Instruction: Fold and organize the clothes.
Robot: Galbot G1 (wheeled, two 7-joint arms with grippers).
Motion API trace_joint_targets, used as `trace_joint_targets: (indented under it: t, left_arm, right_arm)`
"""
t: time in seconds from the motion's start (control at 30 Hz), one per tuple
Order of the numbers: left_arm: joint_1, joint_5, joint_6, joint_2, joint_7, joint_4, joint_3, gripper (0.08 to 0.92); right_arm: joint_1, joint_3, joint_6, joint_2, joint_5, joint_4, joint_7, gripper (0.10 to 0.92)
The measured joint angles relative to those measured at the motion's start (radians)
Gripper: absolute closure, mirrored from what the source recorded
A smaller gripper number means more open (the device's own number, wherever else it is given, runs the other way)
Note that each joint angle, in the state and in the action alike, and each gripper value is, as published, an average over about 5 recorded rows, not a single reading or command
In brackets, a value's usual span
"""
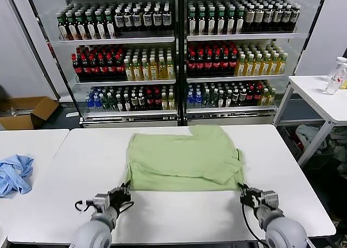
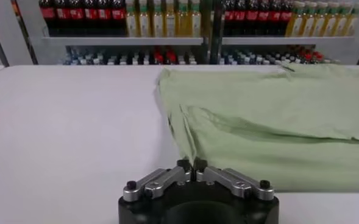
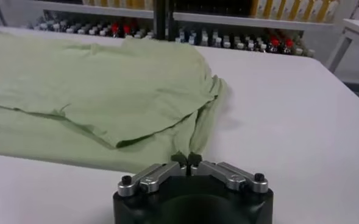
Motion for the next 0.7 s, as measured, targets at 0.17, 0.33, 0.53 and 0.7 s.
trace_joint_targets:
  t: [0.17,0.33,0.53,0.7]
  left_arm:
    - [0.141,0.033,0.013,-0.011,-0.01,-0.115,-0.043,0.906]
    - [0.267,0.067,0.029,-0.022,-0.028,-0.221,-0.088,0.888]
    - [0.327,0.077,0.03,-0.008,-0.041,-0.314,-0.141,0.733]
    - [0.282,0.038,0.016,0.019,-0.066,-0.318,-0.159,0.586]
  right_arm:
    - [-0.115,0.049,-0.002,0.005,-0.052,0.096,-0.005,0.882]
    - [-0.148,0.072,0.006,-0.001,-0.067,0.159,0.004,0.755]
    - [-0.053,0.064,0.007,-0.016,-0.029,0.16,0.019,0.581]
    - [0.14,-0.011,0.001,-0.009,0.0,0.062,0.027,0.434]
